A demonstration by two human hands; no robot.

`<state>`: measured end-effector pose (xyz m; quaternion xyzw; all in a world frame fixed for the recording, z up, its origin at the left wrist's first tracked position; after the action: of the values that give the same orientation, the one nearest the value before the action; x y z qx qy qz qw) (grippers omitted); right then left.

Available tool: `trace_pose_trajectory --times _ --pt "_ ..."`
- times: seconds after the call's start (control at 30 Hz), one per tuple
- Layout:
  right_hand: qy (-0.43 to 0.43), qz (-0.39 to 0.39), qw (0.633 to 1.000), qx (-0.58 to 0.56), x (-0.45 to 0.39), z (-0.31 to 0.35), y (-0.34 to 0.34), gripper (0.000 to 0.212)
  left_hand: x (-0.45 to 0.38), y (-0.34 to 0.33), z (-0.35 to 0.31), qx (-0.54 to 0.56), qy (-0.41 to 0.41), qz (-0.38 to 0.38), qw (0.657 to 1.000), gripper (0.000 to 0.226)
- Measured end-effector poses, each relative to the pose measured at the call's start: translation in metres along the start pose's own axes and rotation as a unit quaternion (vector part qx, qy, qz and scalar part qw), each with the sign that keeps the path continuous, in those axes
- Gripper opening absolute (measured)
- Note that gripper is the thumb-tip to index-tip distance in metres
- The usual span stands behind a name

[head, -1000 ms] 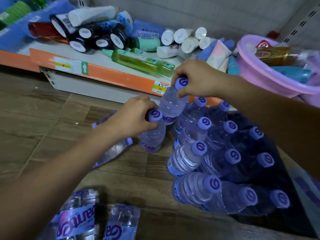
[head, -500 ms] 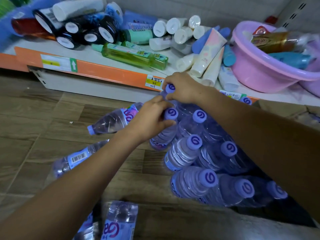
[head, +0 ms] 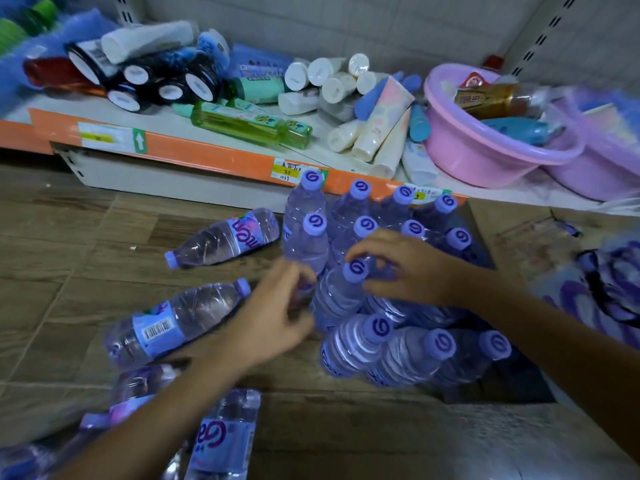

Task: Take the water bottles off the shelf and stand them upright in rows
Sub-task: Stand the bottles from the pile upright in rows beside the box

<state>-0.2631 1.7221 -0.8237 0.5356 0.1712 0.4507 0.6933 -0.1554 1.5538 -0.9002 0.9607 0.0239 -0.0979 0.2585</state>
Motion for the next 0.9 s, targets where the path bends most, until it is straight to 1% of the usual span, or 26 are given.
trace_pose_trajectory --times 0.03,0.07,0.1,0.13,0.17,0.23,0.27,0.33,0.43,0.6,0.67,0.73,0.8,0.87,0.9 --pt "-0.002 0.016 1.0 -0.008 0.001 0.0 -0.006 0.04 0.015 -0.015 -0.002 -0.006 0.009 0.084 0.996 0.055" --pt "-0.009 0.02 1.0 -0.019 -0.001 0.001 -0.012 0.045 0.028 -0.032 -0.002 -0.018 0.021 0.147 0.989 0.068" --pt "-0.013 0.014 1.0 -0.021 -0.004 0.003 -0.017 0.046 0.037 -0.047 -0.001 -0.023 0.042 0.175 0.983 0.083" --pt "-0.016 0.006 1.0 -0.014 -0.007 0.004 -0.022 0.045 0.041 -0.061 -0.003 -0.012 0.069 0.171 0.983 0.096" --pt "-0.02 -0.002 1.0 0.001 -0.01 0.005 -0.025 0.042 0.04 -0.071 -0.004 0.015 0.095 0.147 0.985 0.103" --pt "-0.034 -0.014 0.999 0.018 -0.013 0.007 -0.026 0.036 0.034 -0.081 -0.005 0.054 0.114 0.095 0.988 0.098" --pt "-0.04 -0.01 0.999 0.018 -0.013 0.006 -0.025 0.035 0.032 -0.083 -0.004 0.054 0.113 0.087 0.988 0.093" --pt "-0.047 -0.004 0.999 0.014 -0.01 0.003 -0.023 0.033 0.032 -0.08 -0.002 0.018 0.102 0.107 0.989 0.085" --pt "-0.054 -0.022 0.998 0.001 -0.004 0.0 -0.021 0.032 0.036 -0.074 -0.002 -0.023 0.092 0.155 0.983 0.079" --pt "-0.065 -0.036 0.997 0.01 -0.006 0.005 -0.028 0.032 0.037 -0.076 0.001 -0.047 0.091 0.173 0.98 0.082" --pt "-0.061 -0.031 0.997 0.044 -0.007 0.011 -0.031 0.031 0.039 -0.075 0.001 -0.029 0.109 0.176 0.978 0.083" --pt "-0.068 -0.011 0.992 0.106 -0.006 0.017 -0.026 0.032 0.04 -0.071 -0.002 -0.024 0.118 0.193 0.974 0.086" --pt "-0.059 0.0 0.984 0.168 -0.01 0.027 -0.016 0.039 0.04 -0.062 0.0 -0.047 0.114 0.216 0.968 0.089" --pt "-0.02 -0.027 0.98 0.198 -0.02 0.044 -0.004 0.044 0.038 -0.043 0.008 -0.092 0.103 0.226 0.964 0.088" --pt "0.006 -0.04 0.979 0.198 -0.027 0.055 0.0 0.042 0.037 -0.029 0.015 -0.131 0.105 0.221 0.961 0.083"
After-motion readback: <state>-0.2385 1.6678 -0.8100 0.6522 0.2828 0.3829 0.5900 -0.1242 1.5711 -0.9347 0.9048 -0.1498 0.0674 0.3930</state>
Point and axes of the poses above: each hand's wrist, its own x-axis away from the middle knuckle, its own y-axis out of the back of the hand, z = x × y, the point moved 2 cm from there along -x, towards the middle knuckle, and after that the axes turned 5 degrees about x, right-handed, at the moved point
